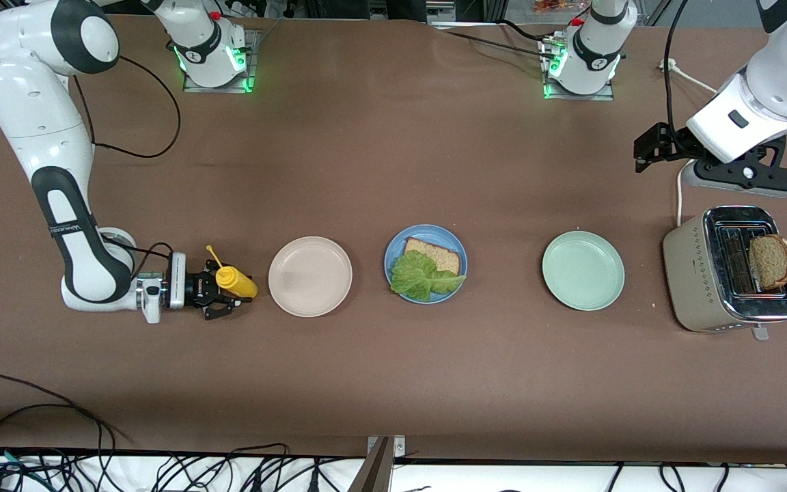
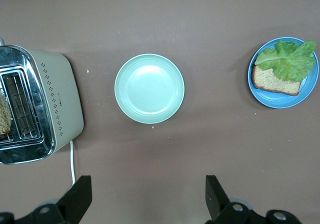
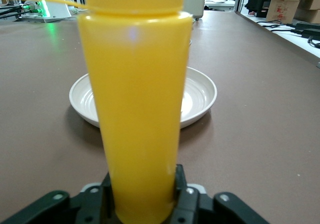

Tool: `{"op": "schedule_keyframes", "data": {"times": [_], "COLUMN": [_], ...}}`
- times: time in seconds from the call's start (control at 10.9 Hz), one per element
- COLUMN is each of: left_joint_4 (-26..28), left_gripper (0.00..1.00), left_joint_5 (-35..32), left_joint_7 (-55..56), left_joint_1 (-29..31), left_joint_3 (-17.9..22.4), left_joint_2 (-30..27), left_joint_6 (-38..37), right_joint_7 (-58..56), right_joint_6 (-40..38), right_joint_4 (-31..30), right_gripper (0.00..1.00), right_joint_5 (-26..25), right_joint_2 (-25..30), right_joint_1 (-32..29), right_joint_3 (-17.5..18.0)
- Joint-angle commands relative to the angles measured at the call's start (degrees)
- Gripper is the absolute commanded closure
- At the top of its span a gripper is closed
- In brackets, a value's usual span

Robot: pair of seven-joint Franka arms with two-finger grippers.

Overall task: Make sandwich in blue plate with both arms
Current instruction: 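Lift the yellow bottle and carry it over the blue plate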

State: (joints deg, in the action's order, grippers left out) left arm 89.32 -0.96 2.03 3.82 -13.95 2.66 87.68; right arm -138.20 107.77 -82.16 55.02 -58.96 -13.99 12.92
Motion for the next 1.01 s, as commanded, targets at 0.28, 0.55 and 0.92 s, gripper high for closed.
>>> {"op": "schedule_keyframes", "data": {"times": [0.28, 0.55, 0.92], "left_joint_4": [-0.8, -0.8, -0.8], "left_gripper": [0.00, 0.00, 0.00], "left_joint_5": [0.8, 0.8, 0.7], "left_joint_7": [0.4, 0.4, 0.4], "left_joint_1": [0.0, 0.0, 0.0], "left_joint_3": [-0.1, -0.1, -0.1], "left_joint_2": [-0.1, -0.1, -0.1], "left_joint_6": [-0.9, -0.9, -0.9], "right_joint_7": [14.3, 28.7, 48.6], "right_joint_6": [0.9, 1.3, 3.1], "right_joint_4": [0.3, 0.3, 0.5], "right_gripper": [1.00, 1.00, 1.00], "right_joint_5": [-7.1, -18.0, -29.3], "right_joint_2": [4.3, 9.8, 15.6], "right_joint_1": [1.9, 3.4, 13.3], "right_joint_3": [0.1, 0.1, -4.9]}}
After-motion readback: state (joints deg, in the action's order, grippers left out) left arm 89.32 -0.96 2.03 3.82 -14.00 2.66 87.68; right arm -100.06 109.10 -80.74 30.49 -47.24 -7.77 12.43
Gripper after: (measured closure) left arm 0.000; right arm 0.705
